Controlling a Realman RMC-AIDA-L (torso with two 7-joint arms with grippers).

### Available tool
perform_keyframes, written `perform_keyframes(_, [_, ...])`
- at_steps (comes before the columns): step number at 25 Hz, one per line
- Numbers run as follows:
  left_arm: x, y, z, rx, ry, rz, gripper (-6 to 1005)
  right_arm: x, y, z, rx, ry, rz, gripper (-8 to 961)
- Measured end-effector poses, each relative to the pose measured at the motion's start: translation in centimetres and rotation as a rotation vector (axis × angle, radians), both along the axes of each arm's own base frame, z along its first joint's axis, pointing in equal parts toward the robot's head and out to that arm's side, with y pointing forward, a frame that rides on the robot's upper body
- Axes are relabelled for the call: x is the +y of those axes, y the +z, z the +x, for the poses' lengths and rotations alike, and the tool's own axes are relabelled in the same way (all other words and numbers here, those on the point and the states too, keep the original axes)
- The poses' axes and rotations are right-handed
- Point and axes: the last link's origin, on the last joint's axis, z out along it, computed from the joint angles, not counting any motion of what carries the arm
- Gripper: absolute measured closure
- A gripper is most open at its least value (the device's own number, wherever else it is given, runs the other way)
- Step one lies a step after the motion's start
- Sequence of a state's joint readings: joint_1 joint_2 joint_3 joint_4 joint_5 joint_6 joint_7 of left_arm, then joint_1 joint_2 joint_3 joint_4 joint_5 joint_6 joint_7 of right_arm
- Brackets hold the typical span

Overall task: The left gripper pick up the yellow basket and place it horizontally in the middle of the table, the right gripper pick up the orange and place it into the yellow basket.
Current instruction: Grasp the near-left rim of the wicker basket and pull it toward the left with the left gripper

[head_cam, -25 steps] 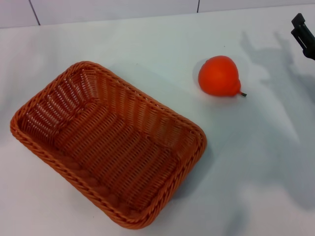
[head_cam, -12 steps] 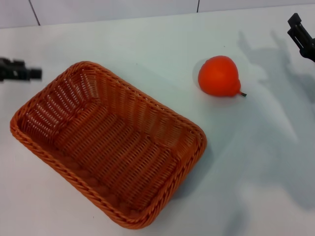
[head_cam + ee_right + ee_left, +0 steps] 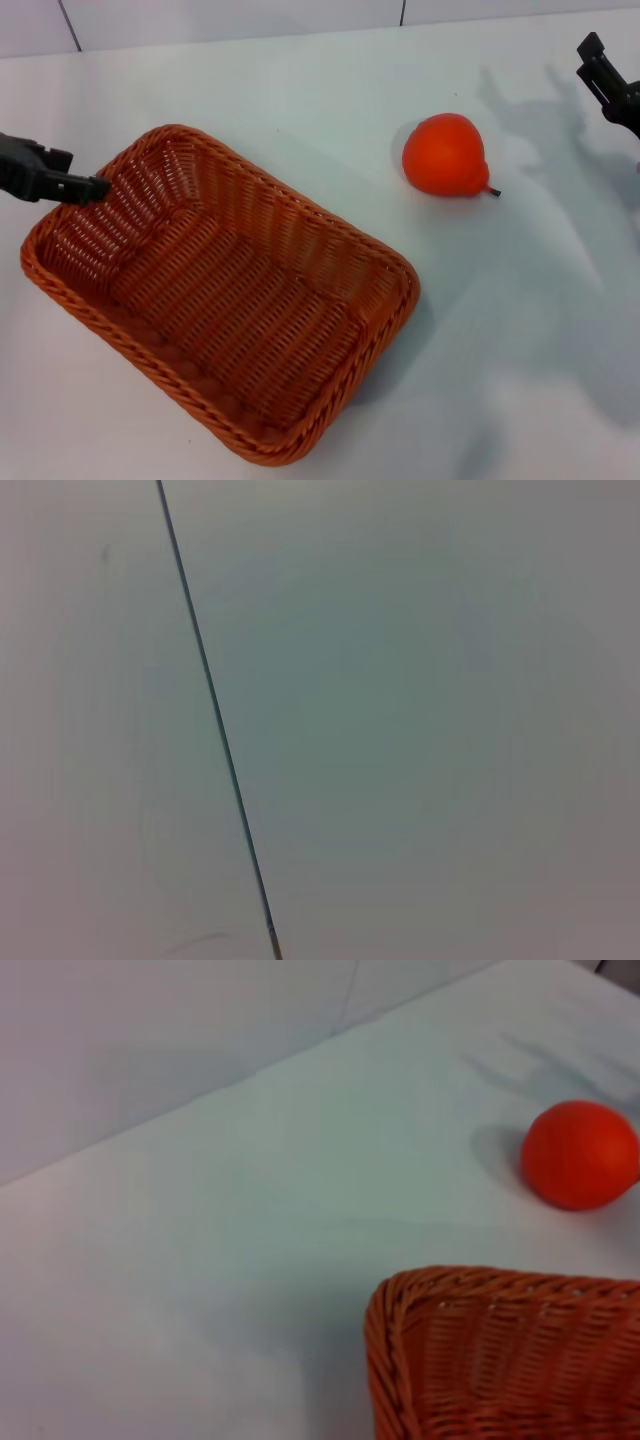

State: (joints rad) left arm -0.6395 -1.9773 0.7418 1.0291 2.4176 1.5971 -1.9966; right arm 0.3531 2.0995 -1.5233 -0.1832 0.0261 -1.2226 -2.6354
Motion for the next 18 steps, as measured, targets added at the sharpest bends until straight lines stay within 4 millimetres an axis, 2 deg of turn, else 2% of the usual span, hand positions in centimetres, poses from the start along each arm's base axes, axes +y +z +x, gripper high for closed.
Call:
perform_keyframes(7, [0.3,-1.5,-0.2,0.043,-0.007,0.029,261,0.0,-0.1,-0.1,-0.002,0.002,-0.006,4])
perform_keyframes(18, [0.1,-2.6,-0.6,0.083,-0.01,0.017,263,-0.2,-0.3,-0.1,-0.004,0.007,-0.015,3])
